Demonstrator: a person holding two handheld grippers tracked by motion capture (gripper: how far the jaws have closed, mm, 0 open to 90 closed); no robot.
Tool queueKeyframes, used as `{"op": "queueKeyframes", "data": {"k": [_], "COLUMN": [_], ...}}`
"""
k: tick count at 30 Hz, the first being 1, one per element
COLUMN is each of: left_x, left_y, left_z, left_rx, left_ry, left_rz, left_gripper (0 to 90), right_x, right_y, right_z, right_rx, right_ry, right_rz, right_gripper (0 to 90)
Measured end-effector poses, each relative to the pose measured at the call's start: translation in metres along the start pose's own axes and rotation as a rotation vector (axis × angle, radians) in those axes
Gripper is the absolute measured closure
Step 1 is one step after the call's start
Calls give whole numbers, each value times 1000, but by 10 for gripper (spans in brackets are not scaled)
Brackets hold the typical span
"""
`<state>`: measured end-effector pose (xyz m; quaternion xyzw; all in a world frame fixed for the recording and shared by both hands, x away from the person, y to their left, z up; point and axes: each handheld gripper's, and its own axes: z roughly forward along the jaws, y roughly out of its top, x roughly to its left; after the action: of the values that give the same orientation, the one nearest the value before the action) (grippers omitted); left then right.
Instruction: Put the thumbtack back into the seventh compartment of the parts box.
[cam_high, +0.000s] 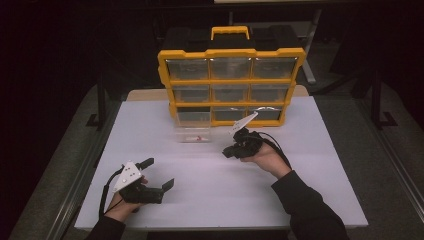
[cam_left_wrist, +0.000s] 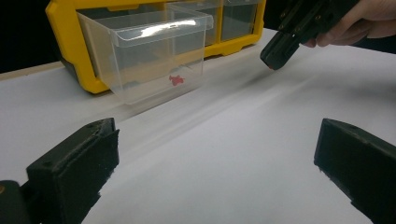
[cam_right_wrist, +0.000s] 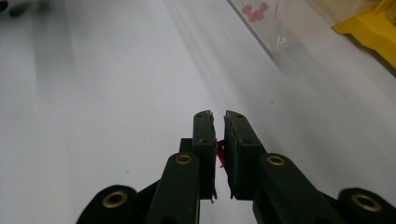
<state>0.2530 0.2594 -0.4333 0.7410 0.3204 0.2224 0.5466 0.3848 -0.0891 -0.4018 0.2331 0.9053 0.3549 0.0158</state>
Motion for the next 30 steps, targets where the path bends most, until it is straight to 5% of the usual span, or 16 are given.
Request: {"op": "queueKeyframes", "data": {"k": [12,30], "left_x": [0,0], "left_y": [0,1], "left_z": [0,0], "left_rx": [1,-7], "left_ry": [-1,3], "left_rz": [-1,3], "left_gripper": [0,0], "right_x": [-1,-2], "right_y": [11,27], "right_z": [-6,-9], "right_rx": [-21,-33], "right_ry": [-15,-33], "right_rz": [42,39], "right_gripper": [824,824]}}
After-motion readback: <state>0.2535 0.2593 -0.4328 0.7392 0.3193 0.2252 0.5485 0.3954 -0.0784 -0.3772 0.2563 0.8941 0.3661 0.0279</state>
